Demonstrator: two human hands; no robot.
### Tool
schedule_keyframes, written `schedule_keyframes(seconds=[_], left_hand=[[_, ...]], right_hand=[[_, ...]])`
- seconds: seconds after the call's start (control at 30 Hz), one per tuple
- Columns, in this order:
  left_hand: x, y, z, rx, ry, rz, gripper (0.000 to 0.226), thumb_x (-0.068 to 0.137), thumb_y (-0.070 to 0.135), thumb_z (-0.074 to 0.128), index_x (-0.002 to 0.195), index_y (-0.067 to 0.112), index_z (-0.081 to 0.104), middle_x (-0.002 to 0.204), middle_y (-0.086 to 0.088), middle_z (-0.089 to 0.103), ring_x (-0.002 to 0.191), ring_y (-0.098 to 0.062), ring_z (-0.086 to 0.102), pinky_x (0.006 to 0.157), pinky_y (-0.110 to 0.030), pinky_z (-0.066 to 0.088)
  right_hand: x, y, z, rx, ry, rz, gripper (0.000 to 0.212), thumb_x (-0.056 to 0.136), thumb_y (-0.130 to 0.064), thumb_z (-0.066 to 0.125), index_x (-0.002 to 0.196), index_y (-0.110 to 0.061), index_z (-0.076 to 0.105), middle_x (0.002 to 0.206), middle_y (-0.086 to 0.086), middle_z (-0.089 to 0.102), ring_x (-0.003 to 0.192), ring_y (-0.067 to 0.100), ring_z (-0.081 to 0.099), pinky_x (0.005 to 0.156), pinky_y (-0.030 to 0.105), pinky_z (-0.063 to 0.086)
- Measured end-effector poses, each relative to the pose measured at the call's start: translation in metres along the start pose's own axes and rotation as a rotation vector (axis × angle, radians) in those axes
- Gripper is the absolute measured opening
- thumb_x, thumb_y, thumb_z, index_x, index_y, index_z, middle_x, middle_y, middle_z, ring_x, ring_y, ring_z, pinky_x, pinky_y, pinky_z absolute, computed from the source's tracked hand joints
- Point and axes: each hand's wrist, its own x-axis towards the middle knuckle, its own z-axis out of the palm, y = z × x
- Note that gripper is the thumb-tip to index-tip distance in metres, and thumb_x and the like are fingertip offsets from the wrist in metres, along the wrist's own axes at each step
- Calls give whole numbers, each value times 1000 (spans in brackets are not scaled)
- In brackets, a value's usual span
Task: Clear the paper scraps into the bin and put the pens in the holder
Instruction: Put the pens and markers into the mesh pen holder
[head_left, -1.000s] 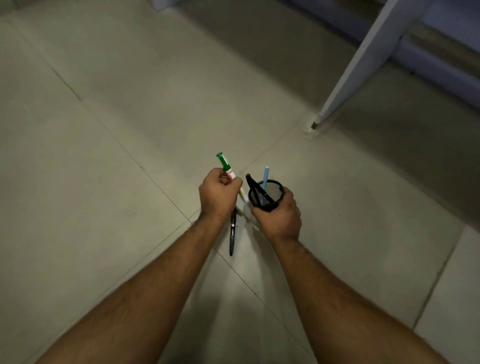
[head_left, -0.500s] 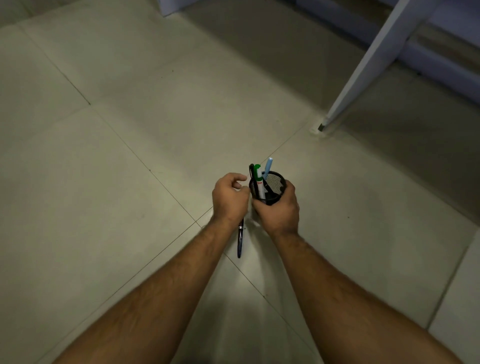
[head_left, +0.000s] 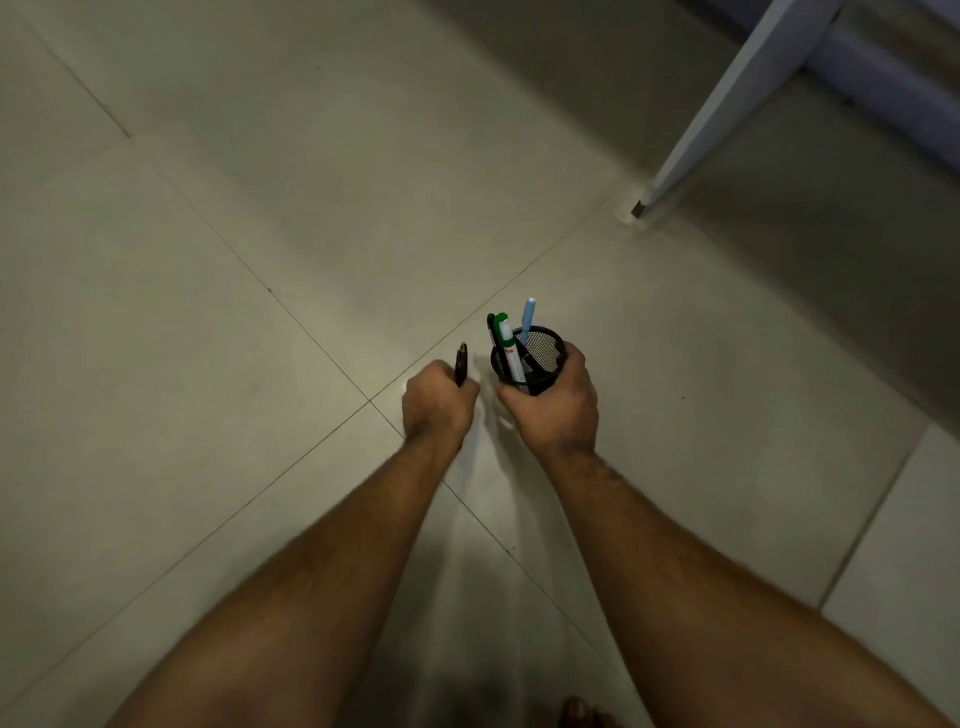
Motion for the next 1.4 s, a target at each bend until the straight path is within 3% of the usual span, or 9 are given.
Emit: schedule_keyframes(seconds=[0.13,0.33,0.57,0.73,0.87,1.0,1.13,1.23,1.4], left_hand=[[10,21,-38,-344,189,53,18,86,29,66,93,13,69,73,6,63,71,-17,58,62,-24,42],[22,46,-55,-716,81,169,6,79,19,67,74,15,68,62,-5,63,67,-27,70,66,-46,62],[12,41,-34,-444,22,228,23,73,27,80,92,18,69,86,3,67,72,-9,63,62,-20,50],[12,54,-62,-500,97,107,25,74,26,77,93,20,63,77,2,61,64,-11,57,59,-27,51],[-3,81,-127,-633,67,32,30,75,22,76,101,20,62,79,2,60,68,-12,62,69,-35,59],[-39,119,-217,-760,-10,18,29,89,8,58,117,14,61,92,4,65,77,-1,62,67,-17,53],[-82,160,-314,-689,-77,69,41,89,-9,40,117,9,64,104,4,68,93,-2,63,82,-20,52],[-127,202,-400,-603,-115,141,51,85,-13,46,126,14,59,104,6,65,94,-6,62,73,-13,52],[-200,263,-538,-558,-87,260,61,74,4,70,127,30,55,117,8,62,110,-13,59,81,-33,59]], right_hand=[[1,-9,1,-53,-4,20,83,62,-50,83,131,-20,48,122,3,63,113,27,60,93,44,53],[0,-21,5,-96,-42,46,86,61,-52,83,131,-18,47,123,7,62,114,31,58,93,45,52],[2,-39,17,-9,-68,29,81,67,-46,80,133,-15,46,124,9,61,116,32,57,92,46,53],[-1,-69,18,158,-82,50,85,56,-55,76,130,-28,44,120,-2,64,110,22,62,90,42,57],[-15,-124,-12,265,-141,41,87,61,-36,88,135,-26,43,124,-6,63,110,12,64,92,34,57],[-34,-205,-66,321,-208,-9,81,65,-35,89,133,-29,44,113,-20,63,102,2,64,87,22,54],[-61,-297,-136,372,-288,-49,81,68,-30,87,135,-30,42,112,-21,62,101,0,63,82,13,48],[-91,-376,-198,392,-372,-104,82,69,-31,86,138,-29,41,118,-17,64,105,-1,62,86,15,49],[-137,-500,-298,434,-491,-229,79,72,-34,86,137,-29,42,115,-21,64,100,-15,59,77,5,47]])
